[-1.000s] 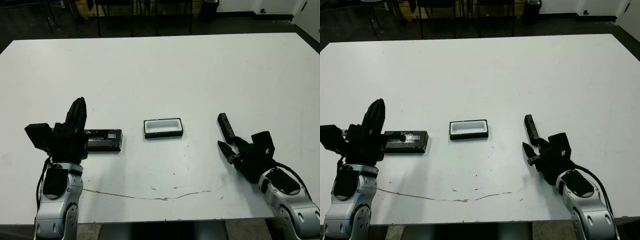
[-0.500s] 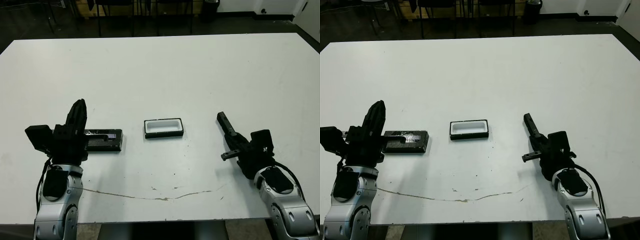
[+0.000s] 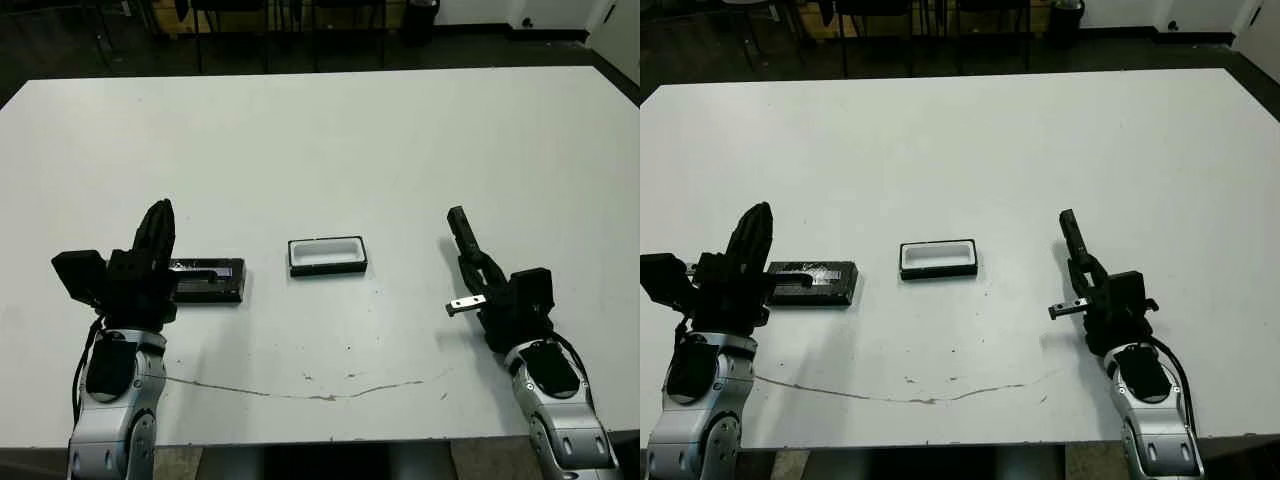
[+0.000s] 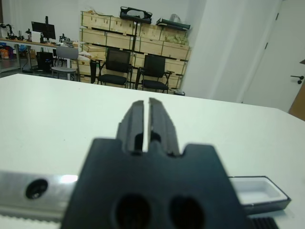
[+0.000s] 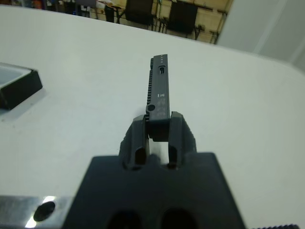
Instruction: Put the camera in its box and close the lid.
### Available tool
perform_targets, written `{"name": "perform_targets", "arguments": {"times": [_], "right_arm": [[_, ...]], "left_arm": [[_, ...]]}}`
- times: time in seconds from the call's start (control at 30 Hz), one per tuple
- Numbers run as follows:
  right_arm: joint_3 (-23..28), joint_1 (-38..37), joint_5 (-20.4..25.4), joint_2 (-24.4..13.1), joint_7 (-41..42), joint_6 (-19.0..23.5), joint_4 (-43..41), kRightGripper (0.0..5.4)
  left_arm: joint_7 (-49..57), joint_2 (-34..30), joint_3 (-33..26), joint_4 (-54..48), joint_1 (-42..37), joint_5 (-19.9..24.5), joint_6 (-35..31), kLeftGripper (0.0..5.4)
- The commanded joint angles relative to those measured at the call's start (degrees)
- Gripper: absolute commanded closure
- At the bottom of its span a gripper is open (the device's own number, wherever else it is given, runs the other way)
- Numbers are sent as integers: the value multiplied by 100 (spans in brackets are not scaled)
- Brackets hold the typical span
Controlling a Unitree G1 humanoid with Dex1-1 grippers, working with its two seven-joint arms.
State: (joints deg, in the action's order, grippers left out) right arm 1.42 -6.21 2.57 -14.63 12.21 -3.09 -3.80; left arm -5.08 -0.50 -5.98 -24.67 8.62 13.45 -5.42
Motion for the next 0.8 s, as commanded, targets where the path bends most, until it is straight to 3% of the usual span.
{"name": "perform_targets", "arguments": {"times": [0.03,0.1,0.2,0.27,0.37,0.53,0.7,0.8], "right_arm": [[119,216,-374,-373,49,-962,231,540],[163,584,-674,-625,13,-1942,761,540],[188,1151,-826,-955,127,-2996,1414,540],[135,1494,-880,-1182,312,-3146,1461,540],[-35,2041,-1181,-1486,472,-3808,1847,540],[-524,3139,-2235,-1808,309,-5392,2766,540],[-981,4057,-3432,-2036,-36,-6288,3500,540],[-1287,4596,-3920,-2070,-251,-6679,4046,540]], "left_arm": [[4,-81,-1,51,29,-36,-85,540],[13,-77,2,50,15,-35,-102,540],[21,-72,15,66,-7,-59,-81,540],[24,-68,28,67,-6,-85,-56,540],[37,-64,36,52,2,-110,-54,540],[92,-81,48,-32,46,-245,-81,540],[75,-62,21,-33,50,-216,-51,540],[90,-54,13,-30,42,-229,-39,540]]}}
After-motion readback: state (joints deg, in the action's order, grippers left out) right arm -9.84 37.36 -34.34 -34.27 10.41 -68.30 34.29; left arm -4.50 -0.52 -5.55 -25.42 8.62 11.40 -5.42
